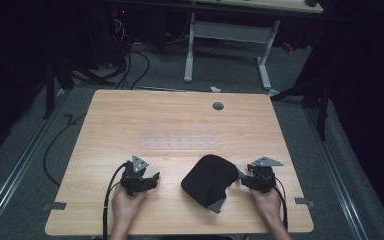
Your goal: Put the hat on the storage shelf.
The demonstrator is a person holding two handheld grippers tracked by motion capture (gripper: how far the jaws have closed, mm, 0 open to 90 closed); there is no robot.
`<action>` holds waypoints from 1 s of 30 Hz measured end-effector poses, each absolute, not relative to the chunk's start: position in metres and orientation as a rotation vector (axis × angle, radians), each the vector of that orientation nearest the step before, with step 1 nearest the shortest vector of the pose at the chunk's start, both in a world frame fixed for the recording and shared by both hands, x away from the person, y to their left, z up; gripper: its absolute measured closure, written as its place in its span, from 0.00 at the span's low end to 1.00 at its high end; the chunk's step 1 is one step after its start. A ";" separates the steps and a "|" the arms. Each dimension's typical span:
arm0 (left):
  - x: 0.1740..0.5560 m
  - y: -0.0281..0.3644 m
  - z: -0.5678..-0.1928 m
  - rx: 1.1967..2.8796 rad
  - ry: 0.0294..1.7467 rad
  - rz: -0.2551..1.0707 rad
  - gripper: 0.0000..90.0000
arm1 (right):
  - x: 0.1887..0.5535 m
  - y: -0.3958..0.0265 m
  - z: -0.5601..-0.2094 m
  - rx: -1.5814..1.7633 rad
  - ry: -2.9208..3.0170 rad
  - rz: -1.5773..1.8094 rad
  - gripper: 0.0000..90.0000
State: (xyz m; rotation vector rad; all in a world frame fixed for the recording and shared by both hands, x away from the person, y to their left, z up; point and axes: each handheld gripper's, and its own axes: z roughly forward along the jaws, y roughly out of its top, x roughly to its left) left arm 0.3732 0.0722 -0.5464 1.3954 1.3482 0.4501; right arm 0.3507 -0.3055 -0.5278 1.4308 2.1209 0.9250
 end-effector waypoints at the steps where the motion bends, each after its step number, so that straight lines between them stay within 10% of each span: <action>1: 0.373 0.072 -0.546 1.396 1.348 0.450 0.34 | 0.350 -0.307 -0.527 1.434 2.120 0.927 0.51; 30: 0.373 0.072 -0.546 1.396 1.349 0.446 0.33 | 0.302 -0.321 -0.483 1.317 2.149 1.160 0.47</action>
